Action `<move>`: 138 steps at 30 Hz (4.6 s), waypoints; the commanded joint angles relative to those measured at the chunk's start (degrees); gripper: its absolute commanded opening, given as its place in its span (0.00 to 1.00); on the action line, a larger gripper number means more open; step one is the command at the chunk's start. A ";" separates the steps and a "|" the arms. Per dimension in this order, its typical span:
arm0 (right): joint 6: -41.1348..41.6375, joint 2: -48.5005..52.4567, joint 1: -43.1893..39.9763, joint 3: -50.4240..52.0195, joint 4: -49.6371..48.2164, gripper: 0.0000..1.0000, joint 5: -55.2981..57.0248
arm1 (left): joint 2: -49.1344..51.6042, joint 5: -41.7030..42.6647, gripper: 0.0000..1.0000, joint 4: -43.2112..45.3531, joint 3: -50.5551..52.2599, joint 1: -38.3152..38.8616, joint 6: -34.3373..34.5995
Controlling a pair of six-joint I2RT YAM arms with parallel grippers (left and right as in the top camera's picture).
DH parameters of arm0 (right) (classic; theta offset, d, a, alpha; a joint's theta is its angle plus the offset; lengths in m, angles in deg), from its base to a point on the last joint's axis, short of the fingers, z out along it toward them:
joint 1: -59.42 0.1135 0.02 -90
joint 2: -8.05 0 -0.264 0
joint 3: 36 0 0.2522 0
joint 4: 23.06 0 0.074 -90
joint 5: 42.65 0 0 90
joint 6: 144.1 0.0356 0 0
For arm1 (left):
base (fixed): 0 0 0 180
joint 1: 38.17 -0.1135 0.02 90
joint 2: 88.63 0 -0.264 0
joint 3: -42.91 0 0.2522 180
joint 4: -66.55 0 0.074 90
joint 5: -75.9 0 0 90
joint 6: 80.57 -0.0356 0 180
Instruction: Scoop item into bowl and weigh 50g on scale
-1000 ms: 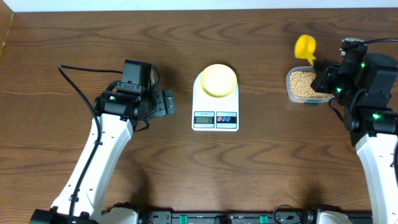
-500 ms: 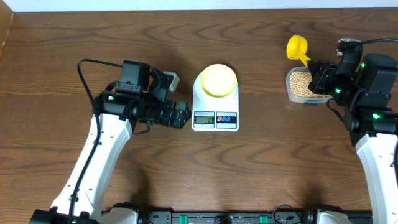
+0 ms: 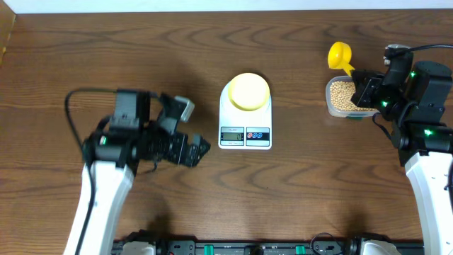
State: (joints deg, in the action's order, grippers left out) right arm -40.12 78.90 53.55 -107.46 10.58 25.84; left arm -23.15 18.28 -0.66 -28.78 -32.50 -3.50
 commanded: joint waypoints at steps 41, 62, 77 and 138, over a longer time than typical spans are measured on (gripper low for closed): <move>-0.79 -0.09 -0.52 -0.63 0.13 0.01 1.90 | 6.34 -18.95 0.98 22.32 6.54 16.44 19.04; -0.79 -0.09 -0.52 -0.63 0.50 0.01 1.90 | 6.34 -22.62 0.98 25.83 5.14 19.76 16.20; -0.79 -0.07 -0.52 -0.63 0.81 0.01 1.92 | 6.34 -22.60 0.98 27.67 5.14 19.76 16.22; -0.79 -0.07 -0.52 -0.63 4.39 0.01 3.65 | 6.34 -13.97 0.98 21.51 5.16 19.80 10.12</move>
State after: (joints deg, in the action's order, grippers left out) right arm -40.12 78.90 53.55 -107.46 15.11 29.16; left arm -16.62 0.36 20.41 -22.72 -12.76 10.07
